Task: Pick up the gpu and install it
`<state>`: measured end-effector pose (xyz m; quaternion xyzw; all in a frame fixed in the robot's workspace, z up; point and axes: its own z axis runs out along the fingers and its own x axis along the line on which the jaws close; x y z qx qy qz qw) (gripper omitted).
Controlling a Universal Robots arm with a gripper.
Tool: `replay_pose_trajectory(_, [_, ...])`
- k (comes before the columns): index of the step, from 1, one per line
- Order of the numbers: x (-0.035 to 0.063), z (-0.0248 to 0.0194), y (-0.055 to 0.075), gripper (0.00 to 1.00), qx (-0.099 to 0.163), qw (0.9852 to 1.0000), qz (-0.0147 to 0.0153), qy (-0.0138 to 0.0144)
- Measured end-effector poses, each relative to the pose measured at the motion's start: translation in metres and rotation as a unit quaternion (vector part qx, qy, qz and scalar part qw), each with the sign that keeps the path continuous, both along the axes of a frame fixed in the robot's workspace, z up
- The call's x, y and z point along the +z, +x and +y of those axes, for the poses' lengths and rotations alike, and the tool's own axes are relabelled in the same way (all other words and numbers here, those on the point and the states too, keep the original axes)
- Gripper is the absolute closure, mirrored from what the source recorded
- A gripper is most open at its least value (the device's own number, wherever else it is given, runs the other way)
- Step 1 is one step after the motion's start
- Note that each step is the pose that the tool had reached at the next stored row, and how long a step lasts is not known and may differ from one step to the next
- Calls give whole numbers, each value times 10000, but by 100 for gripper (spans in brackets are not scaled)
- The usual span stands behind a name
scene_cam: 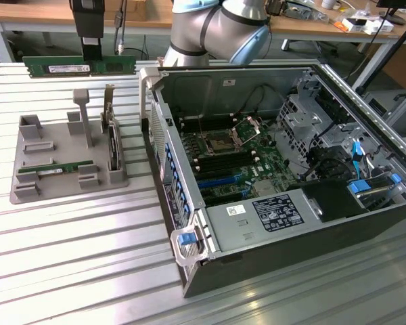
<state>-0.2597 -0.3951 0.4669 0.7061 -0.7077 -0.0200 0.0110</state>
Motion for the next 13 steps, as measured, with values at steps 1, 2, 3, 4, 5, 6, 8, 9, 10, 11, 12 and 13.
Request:
replay_pose_trajectory(1, [-1,0,18,88,0,10000,0,0])
replay_pose_trajectory(2, [-1,0,37,88,0,10000,0,0])
replay_pose_trajectory(3, [-2,0,68,88,0,10000,0,0])
replay_pose_trajectory(4, [-2,0,98,88,0,10000,0,0])
replay_pose_trajectory(5, [-2,0,122,88,0,10000,0,0])
replay_pose_trajectory(6, [-3,0,139,88,0,10000,0,0])
replay_pose_trajectory(8, [-4,0,168,88,0,10000,0,0])
replay_pose_trajectory(9, [-4,0,187,88,0,10000,0,0])
replay_pose_trajectory(10, [-4,0,202,88,0,10000,0,0])
replay_pose_trajectory(11, [-5,0,215,88,0,10000,0,0])
replay_pose_trajectory(12, [-5,0,230,88,0,10000,0,0])
replay_pose_trajectory(13, [-5,0,241,88,0,10000,0,0])
